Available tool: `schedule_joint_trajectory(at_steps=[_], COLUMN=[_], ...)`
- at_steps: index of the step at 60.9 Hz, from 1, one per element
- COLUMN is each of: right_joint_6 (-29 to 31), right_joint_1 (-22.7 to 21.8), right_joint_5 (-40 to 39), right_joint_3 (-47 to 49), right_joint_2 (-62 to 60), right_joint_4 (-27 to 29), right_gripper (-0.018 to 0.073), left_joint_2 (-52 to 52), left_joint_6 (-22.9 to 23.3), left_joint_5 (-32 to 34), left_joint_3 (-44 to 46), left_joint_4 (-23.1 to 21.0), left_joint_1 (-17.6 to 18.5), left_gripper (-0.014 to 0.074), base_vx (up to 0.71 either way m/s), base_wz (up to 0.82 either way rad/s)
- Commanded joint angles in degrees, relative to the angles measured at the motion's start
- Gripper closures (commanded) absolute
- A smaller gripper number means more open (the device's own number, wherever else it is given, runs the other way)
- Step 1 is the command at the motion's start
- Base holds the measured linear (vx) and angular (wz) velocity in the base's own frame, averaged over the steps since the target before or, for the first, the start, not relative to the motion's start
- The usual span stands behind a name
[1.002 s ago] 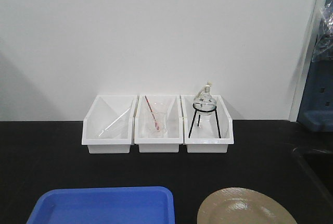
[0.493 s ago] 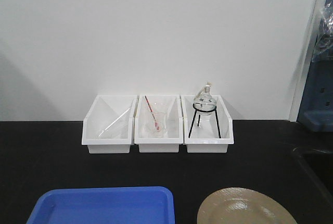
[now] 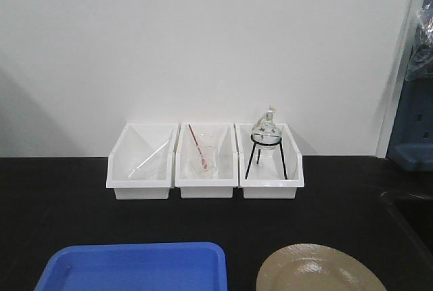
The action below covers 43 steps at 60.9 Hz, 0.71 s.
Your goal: Place disk in tray to left cabinet
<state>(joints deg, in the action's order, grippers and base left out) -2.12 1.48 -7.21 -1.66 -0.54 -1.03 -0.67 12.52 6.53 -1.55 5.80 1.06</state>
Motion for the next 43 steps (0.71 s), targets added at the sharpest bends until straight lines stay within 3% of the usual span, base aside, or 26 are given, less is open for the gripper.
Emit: schedule_joint_trajectory(at_steps=[1,8,18,22,29,43], right_joint_6=[-0.61,-0.61,-0.61,-0.61,-0.61,-0.61], right_joint_1=[-0.19,-0.19,-0.19,-0.19,-0.19,-0.19], right_joint_5=[-4.38,4.87,18.67,20.30,20.32,19.44], right_joint_3=[3.14,9.48,19.34,21.00,21.21,21.21], right_joint_2=[-0.67,-0.15,4.09,6.35,10.68,19.97], right_joint_4=[1.74,1.74,1.74,1.03,1.03,1.03], right_gripper=[0.0560,0.0557,0.0550,0.0546,0.0533,0.0435], left_joint_2=[-0.82,-0.77,2.29,4.33,7.69,13.02], left_joint_6=[0.20,0.15,0.06,0.06,0.06,0.06], left_joint_5=[8.32,6.11,-12.57,-18.40,-22.33,-23.27], left_joint_3=[0.24,5.52,16.73,19.44,19.89,19.89], left_joint_4=[-0.39,-0.39,-0.32,-0.32,0.05,0.17], left_joint_1=[-0.09,-0.09,-0.09,-0.09,-0.09,-0.09], left_gripper=[0.0602,0.0600,0.0598,0.0596,0.0595,0.0557], base_vx=[0.00,0.00,0.00,0.00,0.00,0.00], base_wz=[0.00,0.00,0.00,0.00,0.00,0.00])
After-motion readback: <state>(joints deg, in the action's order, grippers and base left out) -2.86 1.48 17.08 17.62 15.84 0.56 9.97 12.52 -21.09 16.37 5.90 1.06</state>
